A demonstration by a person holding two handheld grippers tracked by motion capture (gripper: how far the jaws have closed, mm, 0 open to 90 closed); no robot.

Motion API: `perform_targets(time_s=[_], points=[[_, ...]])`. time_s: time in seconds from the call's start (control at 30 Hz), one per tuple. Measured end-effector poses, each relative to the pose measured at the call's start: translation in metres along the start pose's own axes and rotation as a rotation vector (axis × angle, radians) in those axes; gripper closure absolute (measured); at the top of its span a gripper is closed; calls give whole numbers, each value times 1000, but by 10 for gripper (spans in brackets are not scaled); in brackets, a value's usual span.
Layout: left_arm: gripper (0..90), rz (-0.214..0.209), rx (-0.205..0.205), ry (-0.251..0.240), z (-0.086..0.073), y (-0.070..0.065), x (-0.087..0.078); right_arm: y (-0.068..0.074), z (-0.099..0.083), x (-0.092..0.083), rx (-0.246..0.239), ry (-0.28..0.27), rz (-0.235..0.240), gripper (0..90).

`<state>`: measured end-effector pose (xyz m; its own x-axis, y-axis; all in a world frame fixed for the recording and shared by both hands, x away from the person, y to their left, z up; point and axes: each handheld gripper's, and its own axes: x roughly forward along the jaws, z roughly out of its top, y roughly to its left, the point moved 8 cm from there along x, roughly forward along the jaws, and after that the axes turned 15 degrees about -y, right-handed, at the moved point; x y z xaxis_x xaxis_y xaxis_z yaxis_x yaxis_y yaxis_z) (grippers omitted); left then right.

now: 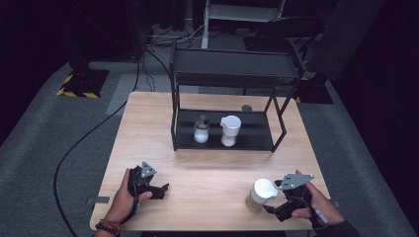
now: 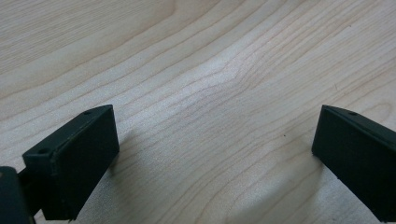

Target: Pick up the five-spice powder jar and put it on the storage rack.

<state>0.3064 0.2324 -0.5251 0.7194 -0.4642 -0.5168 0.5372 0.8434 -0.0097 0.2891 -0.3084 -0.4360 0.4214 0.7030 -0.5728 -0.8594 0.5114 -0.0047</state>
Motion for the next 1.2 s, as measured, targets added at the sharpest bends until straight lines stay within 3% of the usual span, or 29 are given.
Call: perform_targets(time_s=[0.87,1.07,1.2], points=[[6,0,0,0,0,0,0,6,20,25,-24,35,10,32],[6,0,0,0,0,0,0,6,22,29,-9,30,-10,151],[6,0,0,0,0,0,0,5,23,31,-6,33,24,248]])
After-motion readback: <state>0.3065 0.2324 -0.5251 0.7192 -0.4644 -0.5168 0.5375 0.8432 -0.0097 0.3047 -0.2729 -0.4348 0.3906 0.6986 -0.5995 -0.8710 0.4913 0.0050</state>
